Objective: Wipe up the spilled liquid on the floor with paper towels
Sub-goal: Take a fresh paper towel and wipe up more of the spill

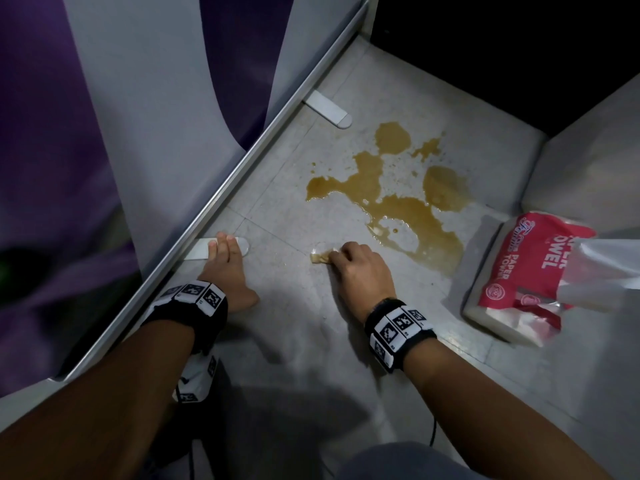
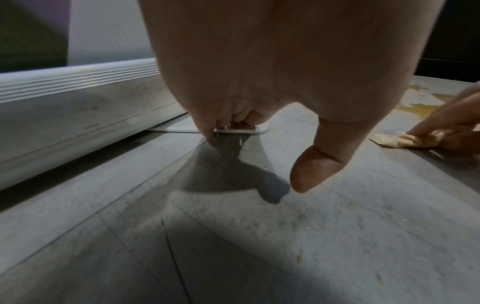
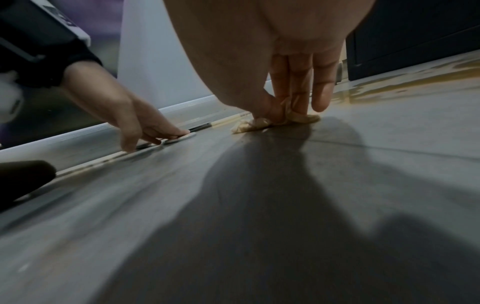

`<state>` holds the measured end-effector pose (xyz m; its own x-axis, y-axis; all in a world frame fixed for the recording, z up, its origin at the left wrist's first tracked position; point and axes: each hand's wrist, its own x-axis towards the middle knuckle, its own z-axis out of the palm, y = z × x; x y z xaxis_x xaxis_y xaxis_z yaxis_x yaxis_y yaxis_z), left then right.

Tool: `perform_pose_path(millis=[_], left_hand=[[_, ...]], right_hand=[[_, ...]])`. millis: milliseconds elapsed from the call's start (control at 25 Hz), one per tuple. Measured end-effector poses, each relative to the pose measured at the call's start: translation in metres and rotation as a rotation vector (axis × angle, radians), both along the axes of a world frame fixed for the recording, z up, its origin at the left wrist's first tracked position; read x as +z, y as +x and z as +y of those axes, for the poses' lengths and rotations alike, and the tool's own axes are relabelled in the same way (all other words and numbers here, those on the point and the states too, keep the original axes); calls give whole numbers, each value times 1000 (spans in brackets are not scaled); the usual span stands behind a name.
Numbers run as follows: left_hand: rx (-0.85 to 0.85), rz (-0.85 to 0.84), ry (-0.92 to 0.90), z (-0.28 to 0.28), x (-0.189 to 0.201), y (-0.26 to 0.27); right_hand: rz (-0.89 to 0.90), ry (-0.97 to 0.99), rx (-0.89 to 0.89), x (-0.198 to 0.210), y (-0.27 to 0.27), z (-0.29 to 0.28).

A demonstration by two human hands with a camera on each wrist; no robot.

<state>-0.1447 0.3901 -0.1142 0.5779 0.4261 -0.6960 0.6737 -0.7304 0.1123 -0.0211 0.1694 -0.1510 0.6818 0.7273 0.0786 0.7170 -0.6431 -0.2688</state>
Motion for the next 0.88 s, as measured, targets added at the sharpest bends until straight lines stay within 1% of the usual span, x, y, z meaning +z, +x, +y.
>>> perform_pose_path(millis=[200, 360, 440, 480, 520, 640, 680, 720, 760, 800, 880], left_hand=[[-10, 1, 15, 0, -3, 0], [-15, 7, 20, 1, -4, 0], [-19, 4, 25, 1, -5, 0], [-21, 0, 29, 1, -5, 0], [-24, -3, 35, 1, -5, -1], [-33, 0, 42, 1, -5, -1], [-37, 0, 46, 1, -5, 0], [-41, -1, 51, 1, -4, 0], [-43, 0, 53, 1, -3, 1], [-40, 1, 52, 1, -2, 1], [-38, 6, 52, 1, 1, 2]], right_hand=[[-39, -57, 31, 3, -24, -23], [28, -86, 68, 16, -47, -24], [111, -59, 84, 22, -51, -23], [209, 13, 42, 23, -50, -22], [364, 119, -55, 27, -47, -21], [900, 491, -513, 44, -27, -21], [1031, 599, -632, 48, -18, -25], [1104, 668, -702, 51, -9, -30], [1096, 695, -723, 54, -1, -35], [987, 650, -694, 54, 6, -41], [649, 430, -527, 49, 13, -53]])
